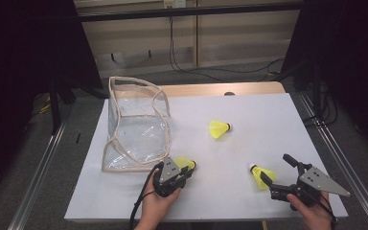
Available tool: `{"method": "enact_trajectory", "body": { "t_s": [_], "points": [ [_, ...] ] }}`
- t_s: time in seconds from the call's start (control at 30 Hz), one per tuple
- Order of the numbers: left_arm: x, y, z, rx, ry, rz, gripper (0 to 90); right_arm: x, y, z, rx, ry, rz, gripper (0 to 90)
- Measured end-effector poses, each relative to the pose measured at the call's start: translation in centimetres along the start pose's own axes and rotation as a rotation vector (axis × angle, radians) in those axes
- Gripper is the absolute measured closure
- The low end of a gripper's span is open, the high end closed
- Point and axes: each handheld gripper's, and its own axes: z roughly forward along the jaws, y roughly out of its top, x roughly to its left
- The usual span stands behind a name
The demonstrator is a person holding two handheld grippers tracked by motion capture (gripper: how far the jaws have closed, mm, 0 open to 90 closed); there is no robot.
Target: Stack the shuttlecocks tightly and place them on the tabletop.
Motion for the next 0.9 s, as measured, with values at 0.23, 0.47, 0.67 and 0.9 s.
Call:
{"method": "enact_trajectory", "body": {
  "t_s": [0.23, 0.47, 0.67, 0.9],
  "points": [
    [-0.2, 0.5, -0.1, -0.022, 0.001, 0.003, 88.4, 0.0, 0.0, 0.0, -0.001, -0.002, 0.001, 2.6],
    [-0.2, 1.1, 0.2, -0.036, 0.001, -0.002, 88.2, -0.1, 0.0, -0.1, 0.000, -0.005, 0.002, 2.7],
    [-0.2, 1.4, 0.6, -0.051, 0.002, -0.017, 88.0, -0.1, 0.0, -0.1, -0.002, -0.001, 0.003, 2.7],
    [-0.4, 1.9, 1.5, -0.052, 0.009, -0.019, 87.7, -0.1, 0.0, -0.1, 0.002, -0.005, 0.003, 2.7]
  ]
}}
